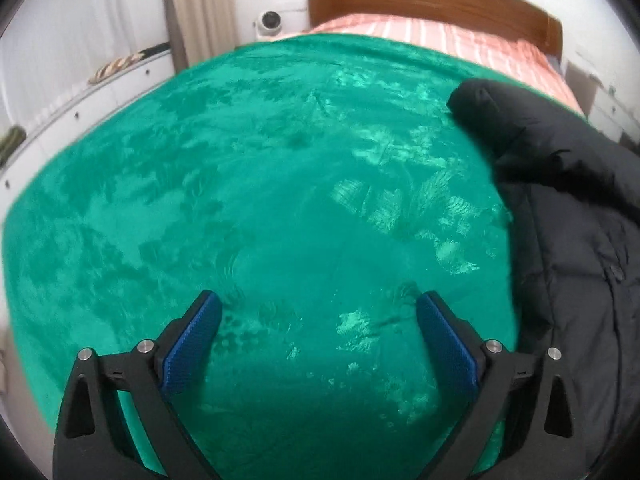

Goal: Fold large clothes

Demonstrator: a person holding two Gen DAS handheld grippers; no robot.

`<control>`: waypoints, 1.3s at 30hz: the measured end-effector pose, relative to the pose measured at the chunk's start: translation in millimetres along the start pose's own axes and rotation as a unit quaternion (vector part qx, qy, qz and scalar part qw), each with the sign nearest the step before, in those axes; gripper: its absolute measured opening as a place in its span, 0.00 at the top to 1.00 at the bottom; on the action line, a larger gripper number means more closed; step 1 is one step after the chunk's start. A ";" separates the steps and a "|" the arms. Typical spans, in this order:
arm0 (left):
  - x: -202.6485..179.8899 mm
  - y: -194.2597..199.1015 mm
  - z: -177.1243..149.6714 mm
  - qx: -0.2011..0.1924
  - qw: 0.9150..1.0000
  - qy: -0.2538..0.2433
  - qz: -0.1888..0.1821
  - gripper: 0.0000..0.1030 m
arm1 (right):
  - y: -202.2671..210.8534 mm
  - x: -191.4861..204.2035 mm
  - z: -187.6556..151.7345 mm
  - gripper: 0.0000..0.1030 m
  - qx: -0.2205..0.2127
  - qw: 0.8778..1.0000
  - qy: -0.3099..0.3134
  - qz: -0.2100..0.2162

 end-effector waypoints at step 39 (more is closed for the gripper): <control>-1.4 -6.0 -2.8 0.003 1.000 0.008 -0.006 0.00 | -0.1 1.7 -0.7 0.01 0.002 1.000 0.001 -0.001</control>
Point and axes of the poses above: each gripper's, at about its wrist camera, not at the fingertips, and y roughly against the way its jaws point, x to its left, z to its top, the point moved 5 cm from there along -y, roughly the way its jaws point, and after that the axes turned 1 degree about x, right-handed, at the moved point
